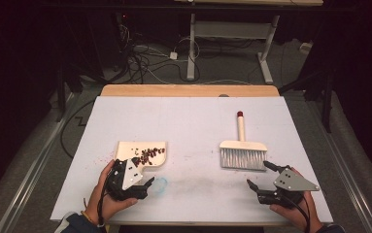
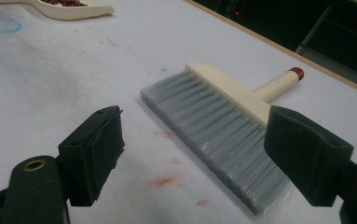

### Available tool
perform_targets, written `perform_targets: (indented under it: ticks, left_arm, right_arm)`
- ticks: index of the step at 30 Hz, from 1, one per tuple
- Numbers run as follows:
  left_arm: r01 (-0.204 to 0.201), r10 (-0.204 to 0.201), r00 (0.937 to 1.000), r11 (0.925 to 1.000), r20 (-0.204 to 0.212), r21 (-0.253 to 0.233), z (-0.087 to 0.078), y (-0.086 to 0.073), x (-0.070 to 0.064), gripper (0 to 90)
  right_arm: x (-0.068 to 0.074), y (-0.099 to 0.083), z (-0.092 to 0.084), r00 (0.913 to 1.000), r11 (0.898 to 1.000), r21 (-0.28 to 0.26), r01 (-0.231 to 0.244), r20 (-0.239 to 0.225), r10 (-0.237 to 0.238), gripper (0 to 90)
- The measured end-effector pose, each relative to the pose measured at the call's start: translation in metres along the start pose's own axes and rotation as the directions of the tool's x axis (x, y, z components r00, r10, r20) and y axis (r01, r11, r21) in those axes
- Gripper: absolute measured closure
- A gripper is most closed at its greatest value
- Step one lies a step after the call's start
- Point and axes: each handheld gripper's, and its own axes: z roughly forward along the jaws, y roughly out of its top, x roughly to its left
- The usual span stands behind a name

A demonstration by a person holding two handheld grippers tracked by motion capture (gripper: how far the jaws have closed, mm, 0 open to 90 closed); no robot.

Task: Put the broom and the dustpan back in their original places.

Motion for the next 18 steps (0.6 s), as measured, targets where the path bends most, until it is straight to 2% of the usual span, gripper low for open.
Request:
perform_targets:
  ticks: [18]
  left_arm:
    - [-0.001,0.001,1.0000,1.0000,0.000,0.001,0.0016,0.0008,0.0012,16.8]
  right_arm:
    - [-0.0004,0.0008,0.0000,1.0000,1.000,-0.008,0.009,0.002,-0.009,20.0]
